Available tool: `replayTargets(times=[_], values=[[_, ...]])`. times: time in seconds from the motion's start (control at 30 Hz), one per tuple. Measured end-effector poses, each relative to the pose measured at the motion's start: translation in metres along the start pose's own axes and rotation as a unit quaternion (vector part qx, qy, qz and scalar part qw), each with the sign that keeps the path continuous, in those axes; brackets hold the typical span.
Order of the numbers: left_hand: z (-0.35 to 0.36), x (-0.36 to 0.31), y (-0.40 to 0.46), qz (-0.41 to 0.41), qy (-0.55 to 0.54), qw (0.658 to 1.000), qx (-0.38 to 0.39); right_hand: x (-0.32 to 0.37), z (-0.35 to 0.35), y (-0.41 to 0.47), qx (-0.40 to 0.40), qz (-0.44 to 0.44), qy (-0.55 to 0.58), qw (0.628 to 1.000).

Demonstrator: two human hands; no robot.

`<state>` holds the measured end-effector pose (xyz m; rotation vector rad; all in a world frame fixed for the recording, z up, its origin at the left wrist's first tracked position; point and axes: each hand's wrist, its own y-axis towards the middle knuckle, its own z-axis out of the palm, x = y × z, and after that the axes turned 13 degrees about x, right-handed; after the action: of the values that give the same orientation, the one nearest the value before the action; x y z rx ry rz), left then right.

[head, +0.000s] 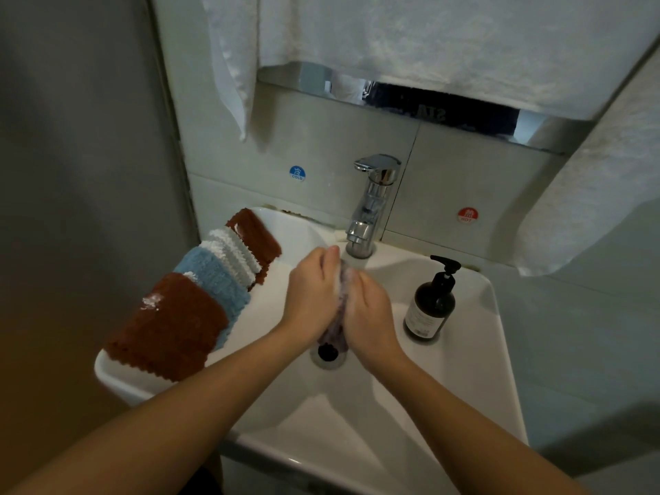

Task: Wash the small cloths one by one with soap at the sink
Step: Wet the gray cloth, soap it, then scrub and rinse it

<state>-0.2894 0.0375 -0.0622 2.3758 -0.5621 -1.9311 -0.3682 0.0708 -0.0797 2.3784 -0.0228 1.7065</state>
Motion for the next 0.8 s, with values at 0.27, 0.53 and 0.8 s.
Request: replayTargets(times=[0.27,0.53,0.8], values=[[-0.013,0.019,0.011,-0.048,0.031,0.998,0.033,-0.02,-0.017,0.01,0.096,0.094,-0.17,0.976],[-0.027,0.016,0.007,-0.128,-0.107,0.969,0.182,-0.012,-0.019,0.004,0.108,0.07,-0.006,0.992],[-0.038,0.043,0.017,-0.059,0.15,0.945,0.284,-0.003,-0.022,0.013,0.116,0.019,0.04,0.992]])
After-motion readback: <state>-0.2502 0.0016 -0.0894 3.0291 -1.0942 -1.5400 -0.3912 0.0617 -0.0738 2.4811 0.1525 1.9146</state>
